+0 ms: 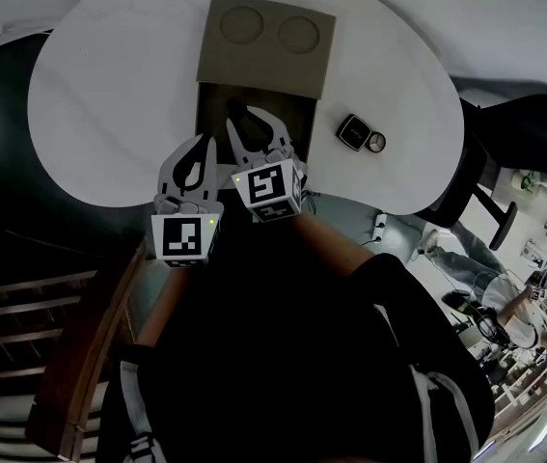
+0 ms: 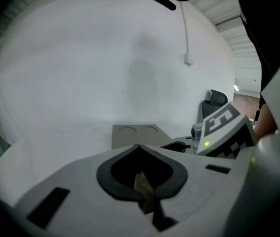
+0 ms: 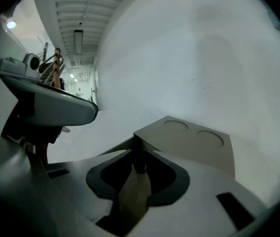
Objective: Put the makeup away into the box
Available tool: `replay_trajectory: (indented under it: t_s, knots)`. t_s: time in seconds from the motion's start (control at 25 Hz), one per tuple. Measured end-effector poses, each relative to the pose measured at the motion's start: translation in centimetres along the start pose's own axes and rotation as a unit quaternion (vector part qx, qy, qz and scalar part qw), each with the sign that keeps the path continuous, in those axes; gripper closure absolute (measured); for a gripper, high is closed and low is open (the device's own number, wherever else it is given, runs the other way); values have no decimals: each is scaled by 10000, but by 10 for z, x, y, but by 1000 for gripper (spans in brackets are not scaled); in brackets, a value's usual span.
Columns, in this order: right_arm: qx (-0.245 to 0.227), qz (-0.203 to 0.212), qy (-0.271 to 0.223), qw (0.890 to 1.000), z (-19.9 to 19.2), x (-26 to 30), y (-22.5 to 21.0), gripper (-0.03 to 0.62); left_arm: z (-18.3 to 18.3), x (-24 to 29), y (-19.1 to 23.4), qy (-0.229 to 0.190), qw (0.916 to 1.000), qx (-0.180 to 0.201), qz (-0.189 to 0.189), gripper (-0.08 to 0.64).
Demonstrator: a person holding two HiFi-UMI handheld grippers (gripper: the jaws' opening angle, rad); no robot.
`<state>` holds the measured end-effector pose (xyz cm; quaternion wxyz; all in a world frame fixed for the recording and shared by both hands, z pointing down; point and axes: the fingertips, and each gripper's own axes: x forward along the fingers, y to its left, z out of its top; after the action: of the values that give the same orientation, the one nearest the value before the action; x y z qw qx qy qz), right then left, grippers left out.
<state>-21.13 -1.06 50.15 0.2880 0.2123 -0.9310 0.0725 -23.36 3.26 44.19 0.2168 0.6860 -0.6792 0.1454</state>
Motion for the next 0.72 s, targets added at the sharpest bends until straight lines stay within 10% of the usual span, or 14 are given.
replay_trajectory:
  t_s: [0.72]
  knots:
    - [80,180,1311,9912,-63,25,10,478,-6,-3,-7,-135,9999,42,-24,552]
